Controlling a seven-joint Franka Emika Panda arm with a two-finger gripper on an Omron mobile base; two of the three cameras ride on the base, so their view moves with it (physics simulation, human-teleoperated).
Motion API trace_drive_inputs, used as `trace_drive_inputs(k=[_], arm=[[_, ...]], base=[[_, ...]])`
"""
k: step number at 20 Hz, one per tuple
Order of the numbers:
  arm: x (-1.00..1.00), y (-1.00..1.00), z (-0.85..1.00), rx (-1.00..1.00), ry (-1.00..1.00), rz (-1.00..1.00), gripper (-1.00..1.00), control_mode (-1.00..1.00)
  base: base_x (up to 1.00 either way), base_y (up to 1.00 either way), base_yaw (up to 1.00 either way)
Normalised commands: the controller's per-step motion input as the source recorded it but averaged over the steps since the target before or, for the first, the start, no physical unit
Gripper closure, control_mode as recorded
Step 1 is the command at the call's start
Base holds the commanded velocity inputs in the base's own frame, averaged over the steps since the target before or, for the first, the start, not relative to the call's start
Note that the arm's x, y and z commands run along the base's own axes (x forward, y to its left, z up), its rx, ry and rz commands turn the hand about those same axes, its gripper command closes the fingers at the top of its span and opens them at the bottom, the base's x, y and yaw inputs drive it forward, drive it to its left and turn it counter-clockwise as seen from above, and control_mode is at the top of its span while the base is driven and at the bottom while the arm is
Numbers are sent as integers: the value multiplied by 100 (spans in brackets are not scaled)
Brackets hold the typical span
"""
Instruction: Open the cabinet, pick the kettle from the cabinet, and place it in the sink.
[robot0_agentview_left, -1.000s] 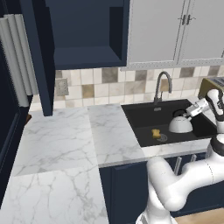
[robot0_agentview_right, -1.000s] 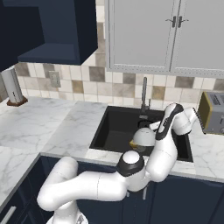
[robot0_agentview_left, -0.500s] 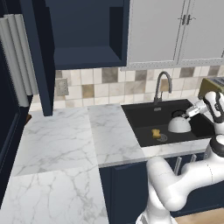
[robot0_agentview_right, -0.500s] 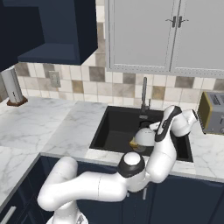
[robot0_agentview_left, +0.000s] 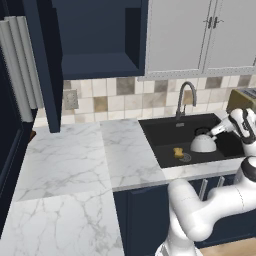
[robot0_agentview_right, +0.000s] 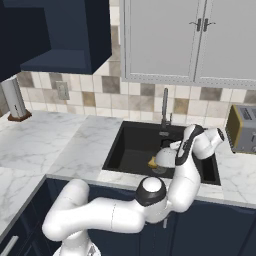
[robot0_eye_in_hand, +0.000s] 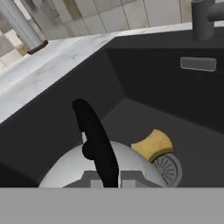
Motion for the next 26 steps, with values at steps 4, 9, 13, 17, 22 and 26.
trace_drive_inputs(k=[4,9,13,17,22,26], arm=[[14,2,-20,-7,0,-10,100,-100],[21,0,-16,-12,-3,-4,100,-100],[19,0,-16,-12,-9,-4,100,-100],[18,0,-18,-10,-9,-3,100,-100],[15,-5,-20,-7,-6,-1,100,-100],[15,-3,-19,-5,-3,-1,100,-100]], base=[[0,0,0],[0,0,0],[0,0,0],[0,0,0],[0,0,0],[0,0,0]])
